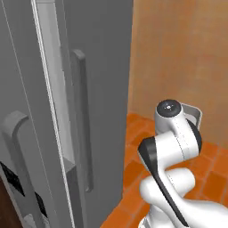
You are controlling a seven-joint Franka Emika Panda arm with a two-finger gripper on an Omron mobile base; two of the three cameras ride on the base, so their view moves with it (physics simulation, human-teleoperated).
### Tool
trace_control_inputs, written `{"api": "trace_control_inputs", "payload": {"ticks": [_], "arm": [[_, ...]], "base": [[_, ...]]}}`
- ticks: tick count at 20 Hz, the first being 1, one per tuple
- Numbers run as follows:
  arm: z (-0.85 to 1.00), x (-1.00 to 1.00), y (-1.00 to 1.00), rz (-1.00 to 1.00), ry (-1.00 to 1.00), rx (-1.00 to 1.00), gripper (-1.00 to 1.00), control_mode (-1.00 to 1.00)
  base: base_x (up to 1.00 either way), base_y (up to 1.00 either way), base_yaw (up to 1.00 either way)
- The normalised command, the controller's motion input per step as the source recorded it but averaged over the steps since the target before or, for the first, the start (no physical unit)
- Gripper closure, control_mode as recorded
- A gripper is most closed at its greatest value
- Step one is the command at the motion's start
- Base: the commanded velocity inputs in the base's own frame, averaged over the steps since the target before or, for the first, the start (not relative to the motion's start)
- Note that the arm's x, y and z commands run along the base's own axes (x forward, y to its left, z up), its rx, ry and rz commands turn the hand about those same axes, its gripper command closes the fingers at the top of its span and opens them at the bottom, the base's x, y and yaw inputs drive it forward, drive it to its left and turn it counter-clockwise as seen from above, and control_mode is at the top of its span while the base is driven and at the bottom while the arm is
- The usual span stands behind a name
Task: Take the meat container that has the steak and place it on the second highest rack of the freezer. Then take the vegetable container that has the lemon and potato and place it on the highest rack of the freezer.
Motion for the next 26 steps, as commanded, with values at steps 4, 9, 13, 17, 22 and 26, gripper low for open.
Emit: {"api": "trace_control_inputs", "payload": {"ticks": [4,9,13,17,22,26], "arm": [[0.00,0.00,0.00,0.00,0.00,0.00,1.00,1.00],[0.00,0.00,0.00,0.00,0.00,0.00,1.00,1.00],[0.00,0.00,0.00,0.00,0.00,0.00,1.00,1.00],[0.00,0.00,0.00,0.00,0.00,0.00,1.00,1.00],[0.00,0.00,0.00,0.00,0.00,0.00,1.00,1.00],[0.00,0.00,0.00,0.00,0.00,0.00,1.00,1.00]], "base": [[-0.03,0.09,0.62],[-0.09,0.01,0.65],[-0.25,0.13,0.60],[-0.11,0.09,0.58],[0.03,0.00,0.59],[0.08,0.00,0.54]]}}
